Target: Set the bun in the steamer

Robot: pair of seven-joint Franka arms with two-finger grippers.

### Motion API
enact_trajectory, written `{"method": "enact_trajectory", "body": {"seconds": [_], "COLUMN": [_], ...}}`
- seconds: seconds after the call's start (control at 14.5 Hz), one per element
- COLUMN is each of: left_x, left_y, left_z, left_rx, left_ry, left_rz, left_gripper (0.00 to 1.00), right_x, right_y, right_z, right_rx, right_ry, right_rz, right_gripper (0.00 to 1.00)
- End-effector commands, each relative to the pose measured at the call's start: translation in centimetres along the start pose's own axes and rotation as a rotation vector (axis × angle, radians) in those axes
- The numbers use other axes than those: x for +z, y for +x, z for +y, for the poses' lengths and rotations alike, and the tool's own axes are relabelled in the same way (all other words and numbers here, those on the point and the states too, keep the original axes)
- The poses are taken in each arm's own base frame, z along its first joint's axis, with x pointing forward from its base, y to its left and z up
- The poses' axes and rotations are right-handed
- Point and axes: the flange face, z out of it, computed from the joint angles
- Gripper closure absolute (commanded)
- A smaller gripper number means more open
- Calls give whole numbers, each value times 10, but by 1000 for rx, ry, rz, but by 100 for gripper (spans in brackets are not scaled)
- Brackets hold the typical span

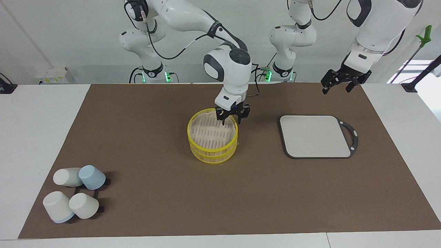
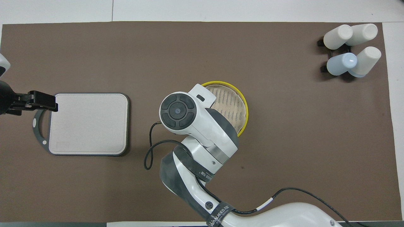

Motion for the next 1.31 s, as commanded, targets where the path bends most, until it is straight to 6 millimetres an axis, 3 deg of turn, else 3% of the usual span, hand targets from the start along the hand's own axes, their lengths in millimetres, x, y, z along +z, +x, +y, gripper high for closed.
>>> {"method": "enact_trajectory", "body": {"seconds": [0.0, 0.14, 0.28, 0.34, 0.41, 0.55, 0.76, 0.89, 1.1, 1.24], "left_x": [3, 3, 3, 3, 3, 0, -9, -13, -16, -17], "left_y": [9, 9, 9, 9, 10, 11, 9, 7, 7, 7], "left_z": [-3, -4, -4, -4, -4, -4, -1, -1, -3, -4], "left_rx": [7, 5, 5, 5, 5, 6, 12, 12, 8, 6], "left_ry": [-12, -12, -12, -12, -12, -12, -14, -15, -16, -16], "left_rz": [-41, -41, -41, -41, -41, -38, -27, -19, -13, -12], "left_gripper": [0, 0, 0, 0, 0, 0, 0, 0, 0, 0], "right_x": [-6, -11, -38, -49, -73, -117, -171, -193, -209, -213], "right_y": [-2, -1, 24, 42, 51, 51, 36, 15, 0, -10], "right_z": [0, -2, 18, 49, 81, 150, 276, 334, 374, 372], "right_rx": [64, 89, 121, 151, 150, 186, 166, 50, 38, 39], "right_ry": [22, 31, 48, 41, 37, -7, -30, -10, 13, 15], "right_rz": [28, 39, 70, 69, 76, 24, -94, -162, -166, -166], "right_gripper": [0, 0, 0, 0, 0, 0, 0, 0, 0, 0]}}
